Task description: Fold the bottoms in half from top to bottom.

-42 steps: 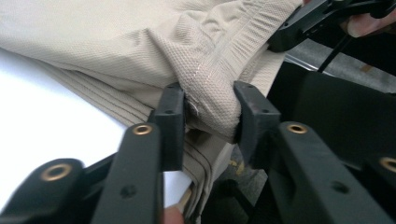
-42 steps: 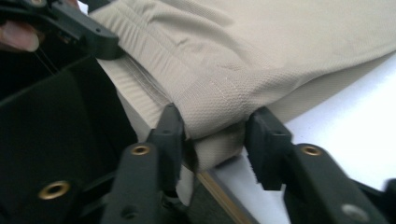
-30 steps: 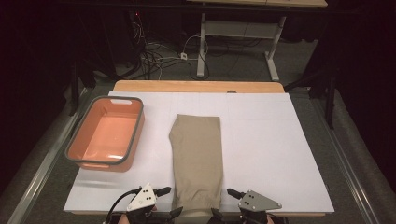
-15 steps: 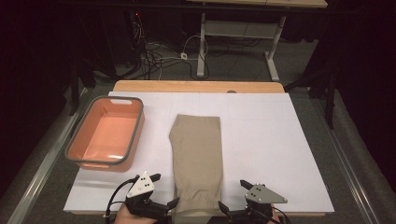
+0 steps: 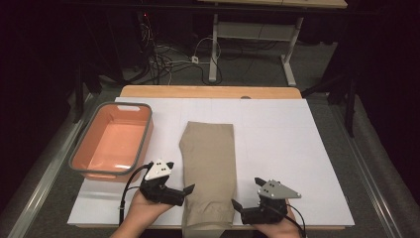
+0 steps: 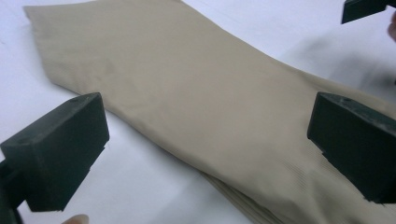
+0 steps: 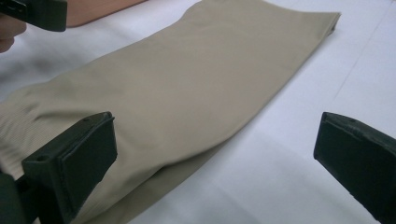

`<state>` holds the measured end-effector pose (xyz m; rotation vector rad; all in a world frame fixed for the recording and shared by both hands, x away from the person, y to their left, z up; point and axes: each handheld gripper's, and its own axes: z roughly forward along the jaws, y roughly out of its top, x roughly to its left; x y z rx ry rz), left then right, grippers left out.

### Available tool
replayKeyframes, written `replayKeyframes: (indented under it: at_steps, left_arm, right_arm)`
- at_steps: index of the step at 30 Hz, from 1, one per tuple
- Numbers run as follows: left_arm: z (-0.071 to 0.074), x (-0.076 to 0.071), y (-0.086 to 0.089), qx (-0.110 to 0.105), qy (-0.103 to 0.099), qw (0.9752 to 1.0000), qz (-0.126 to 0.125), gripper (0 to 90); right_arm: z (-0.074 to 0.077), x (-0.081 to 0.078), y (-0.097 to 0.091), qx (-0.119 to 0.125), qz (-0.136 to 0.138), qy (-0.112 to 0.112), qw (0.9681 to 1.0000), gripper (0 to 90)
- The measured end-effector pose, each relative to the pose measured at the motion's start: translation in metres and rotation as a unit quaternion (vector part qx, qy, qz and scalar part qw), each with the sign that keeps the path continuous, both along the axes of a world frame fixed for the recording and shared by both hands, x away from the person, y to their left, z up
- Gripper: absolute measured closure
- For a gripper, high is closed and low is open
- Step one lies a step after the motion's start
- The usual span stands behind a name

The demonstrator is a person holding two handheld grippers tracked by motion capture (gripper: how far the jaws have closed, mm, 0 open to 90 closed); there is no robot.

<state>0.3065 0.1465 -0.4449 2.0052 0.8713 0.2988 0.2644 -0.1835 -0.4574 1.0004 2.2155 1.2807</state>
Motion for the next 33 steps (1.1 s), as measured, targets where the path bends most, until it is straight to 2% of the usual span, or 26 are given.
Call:
replayKeyframes:
  at_steps: [3, 7, 12, 14, 16, 20, 23, 26, 28, 29, 30, 31, 33]
  left_arm:
    - [-0.001, 0.018, -0.002, 0.005, 0.006, 0.9999, 0.008, 0.0]
    - [-0.003, 0.042, -0.007, 0.013, 0.017, 0.9997, 0.013, 0.0]
    - [-0.004, 0.071, -0.008, 0.006, 0.026, 0.9994, 0.024, 0.0]
    - [-0.004, 0.082, -0.010, 0.012, 0.030, 0.9991, 0.028, 0.0]
    - [-0.006, 0.094, -0.012, 0.028, 0.037, 0.9984, 0.032, 0.0]
    - [-0.011, 0.115, -0.014, 0.046, 0.054, 0.9961, 0.052, 0.0]
    - [-0.020, 0.124, -0.014, 0.055, 0.067, 0.9942, 0.064, 0.0]
    - [-0.031, 0.131, -0.018, 0.072, 0.082, 0.9917, 0.068, 0.0]
    - [-0.034, 0.135, -0.019, 0.081, 0.092, 0.9900, 0.070, 0.0]
    - [-0.034, 0.136, -0.020, 0.083, 0.090, 0.9899, 0.071, 0.0]
    - [-0.035, 0.137, -0.023, 0.094, 0.096, 0.9885, 0.070, 0.0]
    - [-0.036, 0.136, -0.027, 0.114, 0.088, 0.9872, 0.068, 0.0]
    - [-0.036, 0.135, -0.030, 0.116, 0.088, 0.9875, 0.060, 0.0]
  right_arm:
    - [0.001, 0.020, 0.001, -0.007, -0.008, 0.004, 0.9999, 0.0]
    - [0.001, 0.047, 0.005, -0.003, -0.013, 0.012, 0.9998, 0.0]
    - [-0.003, 0.078, 0.022, -0.011, -0.009, 0.028, 0.9995, 0.2]
    - [-0.005, 0.090, 0.029, -0.020, -0.010, 0.032, 0.9992, 1.0]
    - [-0.007, 0.104, 0.035, -0.036, -0.017, 0.037, 0.9985, 1.4]
    - [-0.008, 0.129, 0.037, -0.038, -0.037, 0.057, 0.9970, 5.1]
    - [-0.010, 0.146, 0.039, -0.047, -0.048, 0.076, 0.9949, 8.4]
    - [-0.014, 0.162, 0.041, -0.038, -0.056, 0.094, 0.9933, 10.6]
    - [-0.016, 0.170, 0.045, -0.053, -0.061, 0.099, 0.9918, 10.5]
    - [-0.016, 0.174, 0.046, -0.061, -0.064, 0.097, 0.9913, 10.5]
    - [-0.016, 0.177, 0.047, -0.066, -0.062, 0.098, 0.9911, 10.4]
    - [-0.016, 0.180, 0.048, -0.069, -0.061, 0.100, 0.9907, 10.4]
    - [-0.020, 0.185, 0.048, -0.076, -0.059, 0.109, 0.9894, 9.8]
